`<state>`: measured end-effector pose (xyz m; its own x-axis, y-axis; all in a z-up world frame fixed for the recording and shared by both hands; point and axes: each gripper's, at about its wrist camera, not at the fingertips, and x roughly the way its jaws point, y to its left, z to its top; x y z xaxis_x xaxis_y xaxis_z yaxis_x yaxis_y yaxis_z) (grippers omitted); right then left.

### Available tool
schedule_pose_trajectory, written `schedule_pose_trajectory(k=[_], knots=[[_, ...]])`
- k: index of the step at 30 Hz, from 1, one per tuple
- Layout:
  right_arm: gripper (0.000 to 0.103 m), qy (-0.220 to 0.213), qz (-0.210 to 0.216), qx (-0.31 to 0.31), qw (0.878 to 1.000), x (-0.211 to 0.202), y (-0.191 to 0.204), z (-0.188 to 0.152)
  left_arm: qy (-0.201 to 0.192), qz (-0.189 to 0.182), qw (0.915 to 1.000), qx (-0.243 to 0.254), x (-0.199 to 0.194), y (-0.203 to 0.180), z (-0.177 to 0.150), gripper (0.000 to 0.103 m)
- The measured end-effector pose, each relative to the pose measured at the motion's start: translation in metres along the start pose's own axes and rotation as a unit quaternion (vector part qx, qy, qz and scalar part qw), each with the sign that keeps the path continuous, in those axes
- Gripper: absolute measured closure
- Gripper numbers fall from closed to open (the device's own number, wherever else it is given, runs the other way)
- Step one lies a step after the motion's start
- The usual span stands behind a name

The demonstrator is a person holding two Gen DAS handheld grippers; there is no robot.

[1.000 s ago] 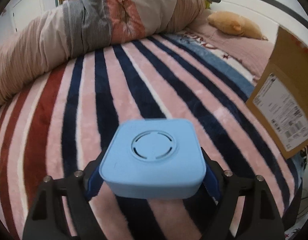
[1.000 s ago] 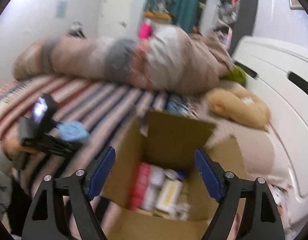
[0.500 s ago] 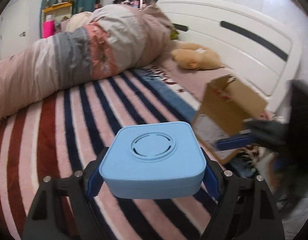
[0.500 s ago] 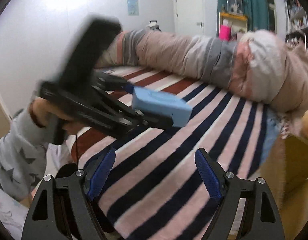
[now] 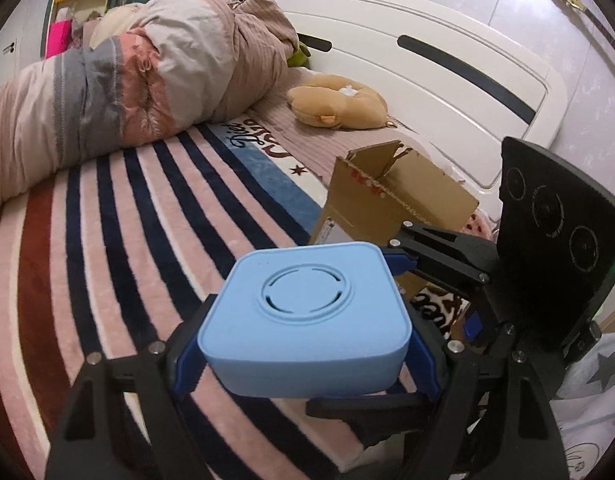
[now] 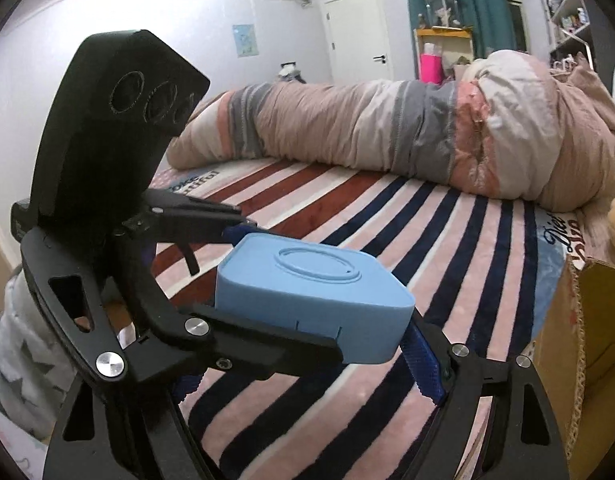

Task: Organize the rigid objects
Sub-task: 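Grasp the light-blue square box with the left gripper and lift it, then lower the light-blue square box into the cardboard box and open the left gripper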

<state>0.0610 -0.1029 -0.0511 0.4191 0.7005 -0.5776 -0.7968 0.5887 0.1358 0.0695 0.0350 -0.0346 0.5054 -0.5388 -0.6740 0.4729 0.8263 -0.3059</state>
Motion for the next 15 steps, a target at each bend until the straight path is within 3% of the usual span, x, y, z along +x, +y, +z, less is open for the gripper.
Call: schedule_pose_trajectory(k=[6,15], knots=[[0.024,-0.021,-0.031,-0.009,0.999,-0.007,0.002,0.003,0.008,-0.023,0.9996,-0.018,0.006,-0.001,0.006,0.023],[0.025,-0.061,-0.074,-0.019,0.995,-0.047,-0.010,0.010,-0.005,-0.029,0.9987,0.041,0.008,-0.049,0.043,0.023]])
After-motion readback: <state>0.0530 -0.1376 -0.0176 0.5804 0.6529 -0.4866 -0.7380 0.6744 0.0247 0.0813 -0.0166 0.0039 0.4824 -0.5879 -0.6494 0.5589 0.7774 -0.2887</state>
